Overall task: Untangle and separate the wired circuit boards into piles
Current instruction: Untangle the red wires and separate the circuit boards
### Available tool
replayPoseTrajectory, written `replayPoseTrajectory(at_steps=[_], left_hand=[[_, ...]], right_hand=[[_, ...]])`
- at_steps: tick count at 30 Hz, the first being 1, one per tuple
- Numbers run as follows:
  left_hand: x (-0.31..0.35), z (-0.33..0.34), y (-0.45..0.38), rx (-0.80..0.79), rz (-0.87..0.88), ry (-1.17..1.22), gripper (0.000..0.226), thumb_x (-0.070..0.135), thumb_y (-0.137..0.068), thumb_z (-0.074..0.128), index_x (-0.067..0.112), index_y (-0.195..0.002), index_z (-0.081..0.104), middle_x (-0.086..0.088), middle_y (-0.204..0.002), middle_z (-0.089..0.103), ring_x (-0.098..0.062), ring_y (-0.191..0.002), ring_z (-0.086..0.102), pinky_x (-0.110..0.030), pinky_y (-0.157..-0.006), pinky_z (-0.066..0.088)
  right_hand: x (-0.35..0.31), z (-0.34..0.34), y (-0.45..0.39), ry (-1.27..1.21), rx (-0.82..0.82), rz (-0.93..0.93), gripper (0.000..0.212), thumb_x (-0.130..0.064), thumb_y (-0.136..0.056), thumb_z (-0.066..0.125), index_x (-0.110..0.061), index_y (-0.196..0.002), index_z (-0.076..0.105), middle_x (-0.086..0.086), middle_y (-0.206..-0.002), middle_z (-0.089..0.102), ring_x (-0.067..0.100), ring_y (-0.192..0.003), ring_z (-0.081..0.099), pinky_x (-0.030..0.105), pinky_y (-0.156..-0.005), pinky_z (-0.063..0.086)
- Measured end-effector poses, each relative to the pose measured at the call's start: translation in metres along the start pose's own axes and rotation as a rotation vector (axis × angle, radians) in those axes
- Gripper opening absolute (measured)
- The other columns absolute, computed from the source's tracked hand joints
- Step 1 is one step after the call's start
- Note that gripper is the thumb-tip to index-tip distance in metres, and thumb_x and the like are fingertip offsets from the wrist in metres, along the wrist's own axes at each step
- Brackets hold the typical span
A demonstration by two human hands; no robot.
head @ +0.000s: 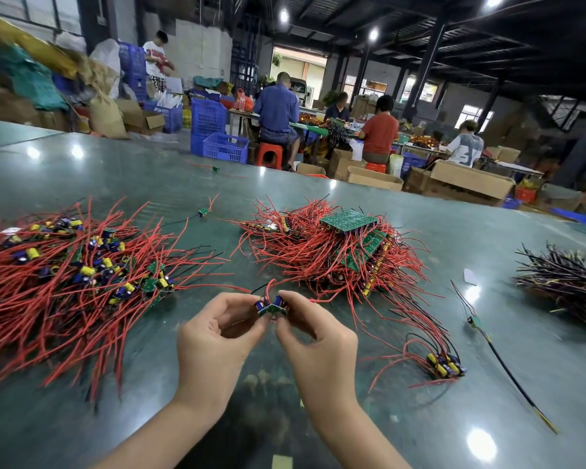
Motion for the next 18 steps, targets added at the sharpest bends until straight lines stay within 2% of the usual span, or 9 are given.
replayPoseTrajectory(at_steps=[5, 9, 12, 15, 18], left_hand=[[-0.003, -0.001, 0.001, 0.011, 0.011, -0.003, 0.036, -0.015, -0.066, 0.072, 0.019, -0.076, 0.068, 0.0, -0.076, 0.075, -0.007, -0.069, 0.069, -0.012, -0.067, 0.052], [-0.011, -0.026, -0.015, 0.152, 0.01, -0.06, 0.033, -0.008, -0.07, 0.074, 0.024, -0.076, 0.068, 0.009, -0.073, 0.074, -0.001, -0.066, 0.067, -0.009, -0.066, 0.049], [-0.013, -0.037, -0.025, 0.202, 0.033, -0.076, 0.036, -0.008, -0.073, 0.072, 0.026, -0.077, 0.065, 0.014, -0.072, 0.072, 0.003, -0.066, 0.065, -0.006, -0.066, 0.048], [-0.007, -0.032, -0.021, 0.176, 0.119, -0.085, 0.04, -0.009, -0.075, 0.069, 0.03, -0.081, 0.062, 0.013, -0.08, 0.072, 0.001, -0.072, 0.065, -0.007, -0.068, 0.048], [-0.002, -0.025, -0.016, 0.107, 0.19, -0.033, 0.045, -0.008, -0.078, 0.066, 0.035, -0.086, 0.058, 0.004, -0.094, 0.072, -0.012, -0.087, 0.069, -0.013, -0.075, 0.05]], right_hand=[[-0.012, -0.001, 0.001, 0.104, 0.009, -0.143, 0.034, 0.002, -0.069, 0.067, -0.01, -0.1, 0.071, -0.009, -0.091, 0.067, 0.0, -0.08, 0.063, 0.014, -0.078, 0.05], [-0.018, -0.019, -0.006, 0.201, 0.077, -0.253, 0.029, 0.005, -0.07, 0.065, -0.004, -0.096, 0.071, -0.004, -0.092, 0.066, 0.004, -0.088, 0.06, 0.01, -0.086, 0.044], [-0.004, -0.03, -0.018, 0.283, 0.08, -0.108, 0.033, 0.006, -0.075, 0.063, -0.008, -0.103, 0.071, 0.002, -0.101, 0.066, 0.011, -0.097, 0.059, 0.011, -0.091, 0.038], [0.023, -0.017, -0.017, 0.52, -0.167, 0.162, 0.043, -0.004, -0.085, 0.056, -0.023, -0.124, 0.061, 0.005, -0.131, 0.054, 0.021, -0.125, 0.043, 0.016, -0.104, 0.024], [0.039, -0.01, -0.01, 0.756, -0.344, 0.259, 0.049, -0.02, -0.092, 0.044, -0.036, -0.138, 0.043, 0.005, -0.148, 0.037, 0.02, -0.138, 0.027, 0.027, -0.113, 0.02]])
Point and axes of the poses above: each hand's wrist, its own y-axis away from the middle knuckle, its own z-axis out of the palm, x = y × z, the point moved 7 cm from there along -y, towards the middle knuckle
